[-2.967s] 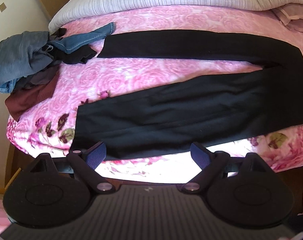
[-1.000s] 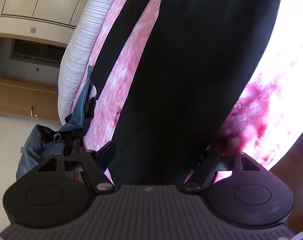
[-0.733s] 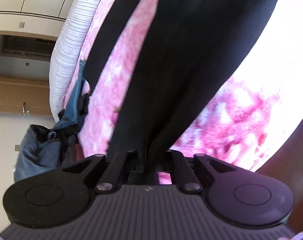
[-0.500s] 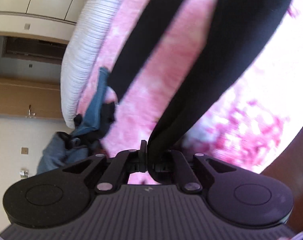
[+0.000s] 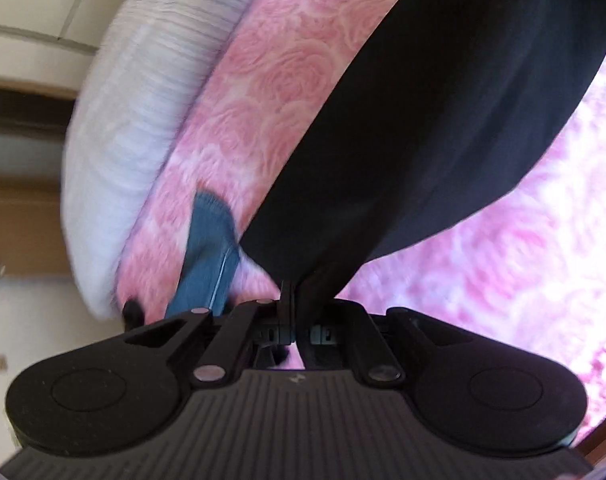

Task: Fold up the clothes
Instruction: 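Fold the trousers over with both grippers and release them onto the bedspread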

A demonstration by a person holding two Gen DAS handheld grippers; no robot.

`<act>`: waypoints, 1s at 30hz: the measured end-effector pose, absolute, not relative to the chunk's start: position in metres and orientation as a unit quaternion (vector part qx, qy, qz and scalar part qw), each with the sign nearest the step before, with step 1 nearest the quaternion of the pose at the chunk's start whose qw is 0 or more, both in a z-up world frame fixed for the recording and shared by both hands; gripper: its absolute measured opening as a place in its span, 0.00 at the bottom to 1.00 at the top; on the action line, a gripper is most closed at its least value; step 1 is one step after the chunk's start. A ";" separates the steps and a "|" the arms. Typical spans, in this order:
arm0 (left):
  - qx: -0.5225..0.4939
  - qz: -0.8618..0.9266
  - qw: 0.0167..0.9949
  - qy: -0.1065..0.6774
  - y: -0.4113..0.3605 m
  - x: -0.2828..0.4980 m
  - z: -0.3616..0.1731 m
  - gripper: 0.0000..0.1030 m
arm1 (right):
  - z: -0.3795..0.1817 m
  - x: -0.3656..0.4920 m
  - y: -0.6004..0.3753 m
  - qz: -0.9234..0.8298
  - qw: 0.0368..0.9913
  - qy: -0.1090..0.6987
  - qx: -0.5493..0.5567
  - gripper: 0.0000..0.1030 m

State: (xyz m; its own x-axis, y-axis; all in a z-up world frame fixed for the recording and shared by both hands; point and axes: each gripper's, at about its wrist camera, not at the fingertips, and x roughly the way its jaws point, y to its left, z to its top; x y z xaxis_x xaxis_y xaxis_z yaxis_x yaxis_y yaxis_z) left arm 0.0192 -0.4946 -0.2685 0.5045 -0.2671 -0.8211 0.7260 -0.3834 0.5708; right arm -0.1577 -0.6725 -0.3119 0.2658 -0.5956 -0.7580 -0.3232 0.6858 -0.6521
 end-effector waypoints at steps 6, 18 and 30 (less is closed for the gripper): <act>0.706 -0.485 0.484 0.179 -0.569 0.052 -0.317 0.04 | -0.336 -0.112 -0.719 -0.089 0.688 0.638 -0.334 0.03; 0.728 -0.445 0.466 0.235 -0.664 0.083 -0.390 0.05 | -0.367 -0.081 -0.777 -0.046 0.711 0.672 -0.203 0.03; 0.733 -0.382 0.528 0.196 -0.689 0.043 -0.388 0.33 | -0.345 -0.124 -0.850 -0.286 0.776 0.561 0.037 0.55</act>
